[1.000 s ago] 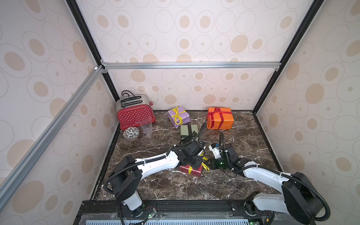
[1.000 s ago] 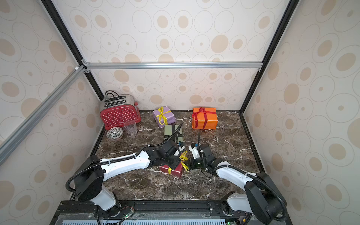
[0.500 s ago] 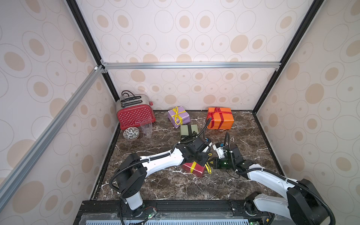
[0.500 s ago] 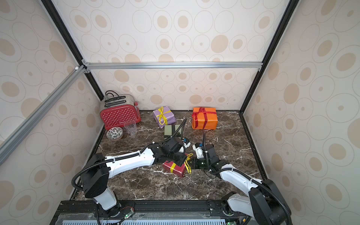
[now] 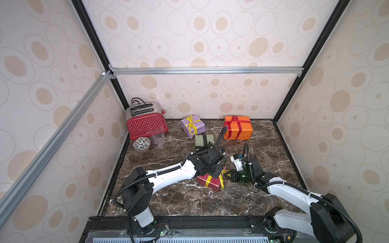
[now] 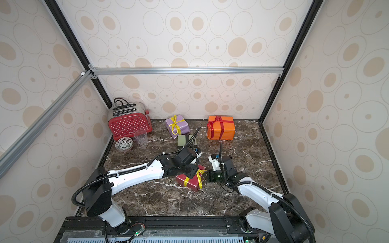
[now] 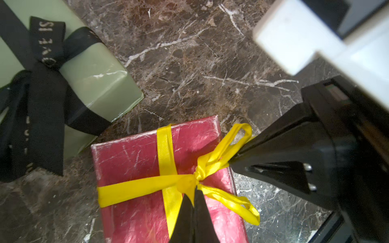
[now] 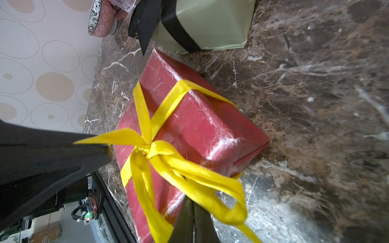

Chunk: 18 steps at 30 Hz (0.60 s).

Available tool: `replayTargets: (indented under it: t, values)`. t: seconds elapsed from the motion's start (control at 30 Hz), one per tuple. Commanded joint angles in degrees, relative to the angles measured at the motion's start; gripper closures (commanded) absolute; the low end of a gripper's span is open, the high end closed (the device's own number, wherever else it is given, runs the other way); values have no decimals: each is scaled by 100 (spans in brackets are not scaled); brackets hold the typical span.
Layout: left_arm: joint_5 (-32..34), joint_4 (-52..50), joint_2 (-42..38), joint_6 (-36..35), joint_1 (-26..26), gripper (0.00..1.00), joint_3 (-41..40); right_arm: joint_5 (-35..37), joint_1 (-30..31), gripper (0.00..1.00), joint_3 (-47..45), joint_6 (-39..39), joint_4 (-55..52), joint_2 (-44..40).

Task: Untie the ribbon bows on the gift boxes
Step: Untie the ribbon from the gift box.

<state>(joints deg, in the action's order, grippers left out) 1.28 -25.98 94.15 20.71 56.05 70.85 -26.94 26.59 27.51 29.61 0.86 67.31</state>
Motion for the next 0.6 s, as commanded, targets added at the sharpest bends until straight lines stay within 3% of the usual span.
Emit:
replayTargets:
  t: [0.0,0.3,0.57]
  values:
    - [458,-338,-314,-146,63,100,9,56,-84,93,-84,87,1,-179]
    - [598,-439,-518,-87,6,100,-536,-105,-333,92,-213,322,139,-524]
    - [488,-242,-790,60,7,100,-1073,-417,-348,89,665,760,-379,-622]
